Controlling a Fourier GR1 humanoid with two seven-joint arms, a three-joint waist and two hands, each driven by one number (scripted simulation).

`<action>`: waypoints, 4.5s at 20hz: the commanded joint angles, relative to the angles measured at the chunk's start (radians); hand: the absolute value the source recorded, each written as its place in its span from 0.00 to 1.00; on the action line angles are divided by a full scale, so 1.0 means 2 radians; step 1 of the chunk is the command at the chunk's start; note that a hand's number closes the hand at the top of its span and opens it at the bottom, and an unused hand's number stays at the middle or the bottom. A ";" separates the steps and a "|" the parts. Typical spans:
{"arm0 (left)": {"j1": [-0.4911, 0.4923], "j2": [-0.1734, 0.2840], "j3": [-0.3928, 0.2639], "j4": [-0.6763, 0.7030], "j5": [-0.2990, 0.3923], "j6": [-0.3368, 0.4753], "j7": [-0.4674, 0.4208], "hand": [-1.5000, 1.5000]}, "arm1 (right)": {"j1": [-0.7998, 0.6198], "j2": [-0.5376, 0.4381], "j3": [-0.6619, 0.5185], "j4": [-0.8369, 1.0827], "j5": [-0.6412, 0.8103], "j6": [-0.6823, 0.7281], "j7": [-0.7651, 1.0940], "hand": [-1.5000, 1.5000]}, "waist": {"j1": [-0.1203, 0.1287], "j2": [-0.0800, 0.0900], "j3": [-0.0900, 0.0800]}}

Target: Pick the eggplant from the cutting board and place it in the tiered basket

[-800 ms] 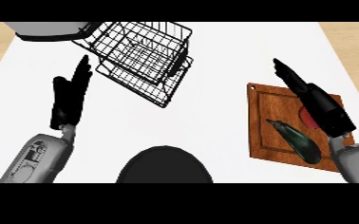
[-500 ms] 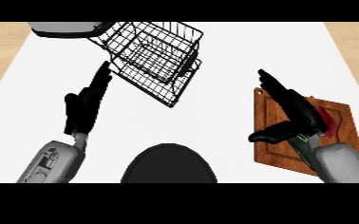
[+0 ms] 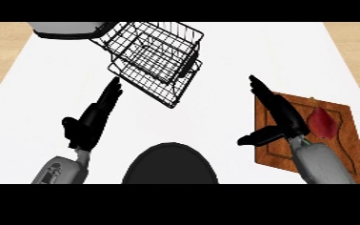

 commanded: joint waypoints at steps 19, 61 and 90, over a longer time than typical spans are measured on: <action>0.041 -0.016 -0.001 0.003 -0.017 -0.016 -0.038 0.50 | -0.151 -0.250 0.122 -0.216 0.071 0.375 0.352 0.00 | -0.004 -0.004 -0.001; 0.025 -0.079 0.073 0.006 -0.091 -0.076 0.000 0.50 | -0.002 -0.123 0.040 -0.030 0.454 0.303 0.169 0.00 | -0.001 -0.001 0.000; 0.053 -0.062 0.121 -0.016 -0.085 -0.107 0.007 0.50 | 0.117 0.109 0.002 -0.212 0.630 0.035 0.429 1.00 | -0.015 -0.010 -0.002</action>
